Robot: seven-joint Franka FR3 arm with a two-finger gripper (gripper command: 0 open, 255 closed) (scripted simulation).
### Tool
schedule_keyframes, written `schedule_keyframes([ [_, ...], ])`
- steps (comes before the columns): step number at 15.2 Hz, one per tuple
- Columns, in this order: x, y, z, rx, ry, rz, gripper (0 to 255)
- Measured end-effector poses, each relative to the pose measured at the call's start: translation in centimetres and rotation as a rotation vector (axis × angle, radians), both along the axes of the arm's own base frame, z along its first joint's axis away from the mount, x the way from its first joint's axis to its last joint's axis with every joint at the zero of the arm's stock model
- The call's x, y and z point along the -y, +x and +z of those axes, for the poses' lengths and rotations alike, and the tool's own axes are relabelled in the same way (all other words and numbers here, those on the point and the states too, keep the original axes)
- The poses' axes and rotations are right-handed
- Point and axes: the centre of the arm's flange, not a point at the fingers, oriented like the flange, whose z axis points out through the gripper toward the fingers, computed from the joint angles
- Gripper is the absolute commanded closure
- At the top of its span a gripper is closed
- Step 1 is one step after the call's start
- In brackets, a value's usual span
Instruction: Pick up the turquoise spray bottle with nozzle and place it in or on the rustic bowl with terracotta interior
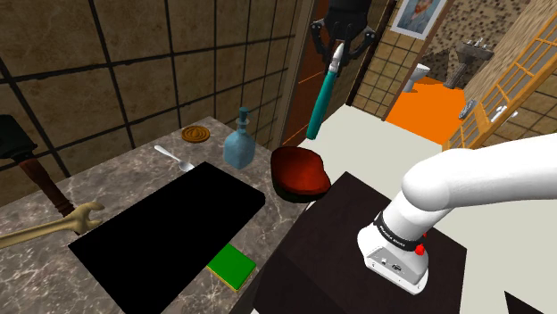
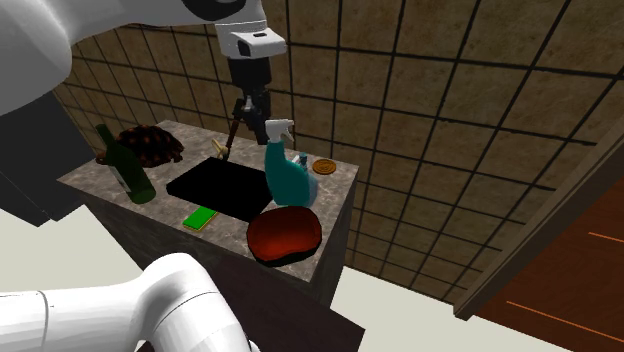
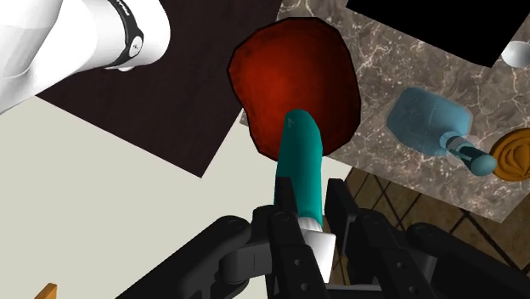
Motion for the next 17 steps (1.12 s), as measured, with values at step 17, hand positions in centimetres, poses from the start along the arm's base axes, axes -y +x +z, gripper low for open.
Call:
schedule_keyframes([
  [17,0.0,0.0,-9.1,0.0,0.0,0.0,255],
])
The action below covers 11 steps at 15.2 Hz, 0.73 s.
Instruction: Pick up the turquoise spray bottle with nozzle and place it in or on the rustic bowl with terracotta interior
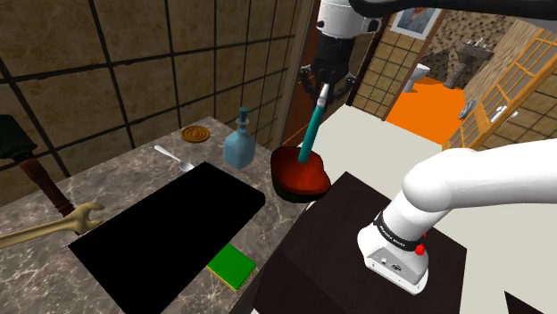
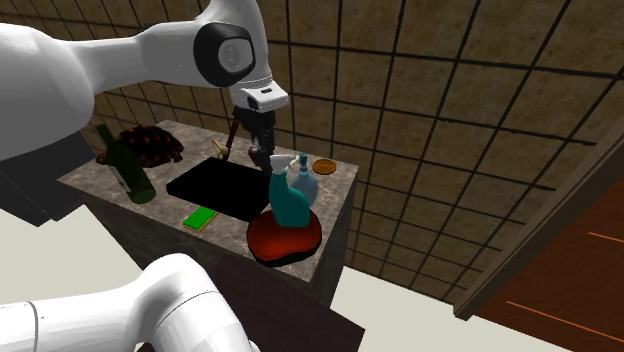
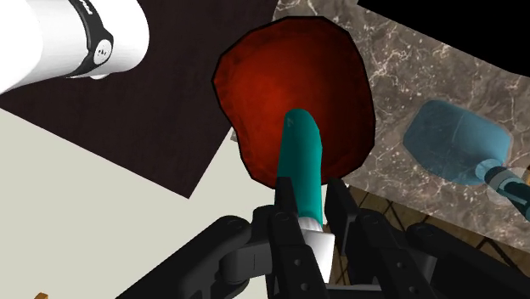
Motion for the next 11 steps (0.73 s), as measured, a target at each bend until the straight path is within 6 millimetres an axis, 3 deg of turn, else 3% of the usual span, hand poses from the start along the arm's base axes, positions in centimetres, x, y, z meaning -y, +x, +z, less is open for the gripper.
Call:
schedule_keyframes([
  [5,0.0,-0.1,-2.6,0.0,0.0,0.0,255],
  [11,0.0,0.0,-3.1,0.0,0.0,0.0,255],
])
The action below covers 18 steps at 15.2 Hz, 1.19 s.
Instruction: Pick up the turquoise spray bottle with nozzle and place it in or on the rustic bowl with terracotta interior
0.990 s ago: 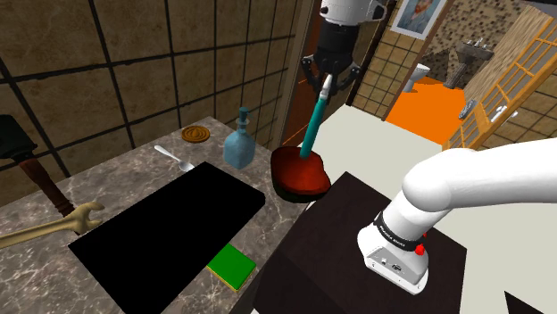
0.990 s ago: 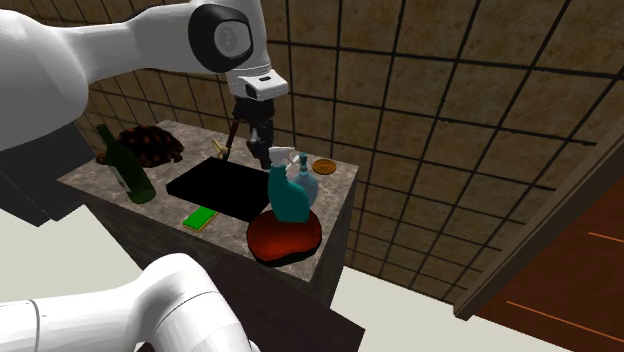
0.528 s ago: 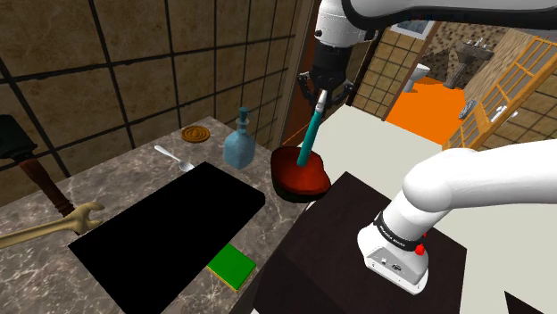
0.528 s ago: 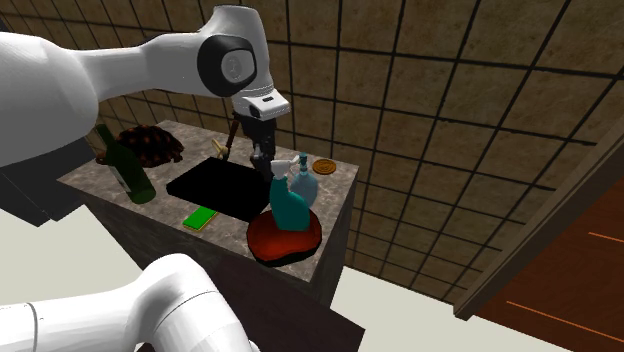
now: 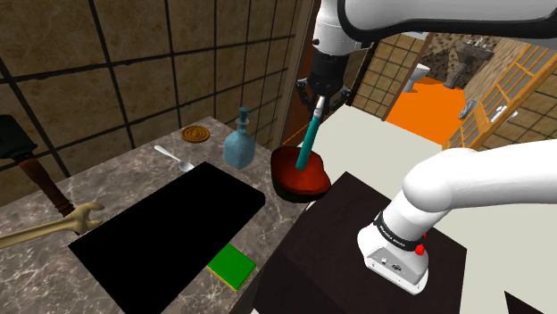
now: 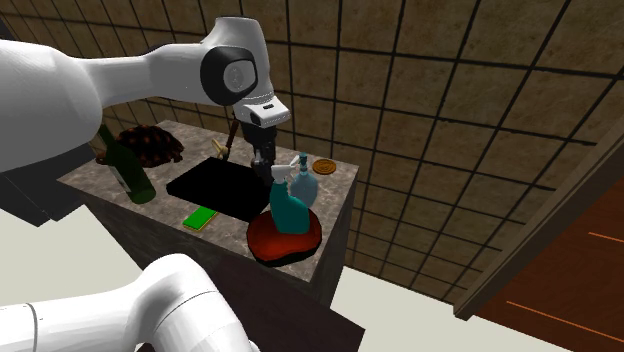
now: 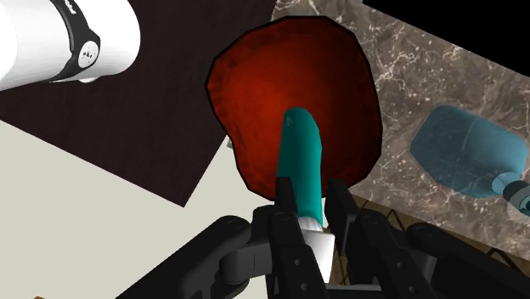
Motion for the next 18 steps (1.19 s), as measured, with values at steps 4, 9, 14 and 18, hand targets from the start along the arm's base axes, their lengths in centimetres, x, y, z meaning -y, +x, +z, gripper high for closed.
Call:
schedule_keyframes([
  [4,0.0,0.0,0.0,0.0,0.0,0.0,0],
  [9,0.0,0.1,0.6,0.0,0.0,0.0,0],
  [14,-0.5,0.3,4.7,0.001,0.0,0.0,0],
  [18,-0.5,0.3,4.9,0.0,0.0,0.0,0],
])
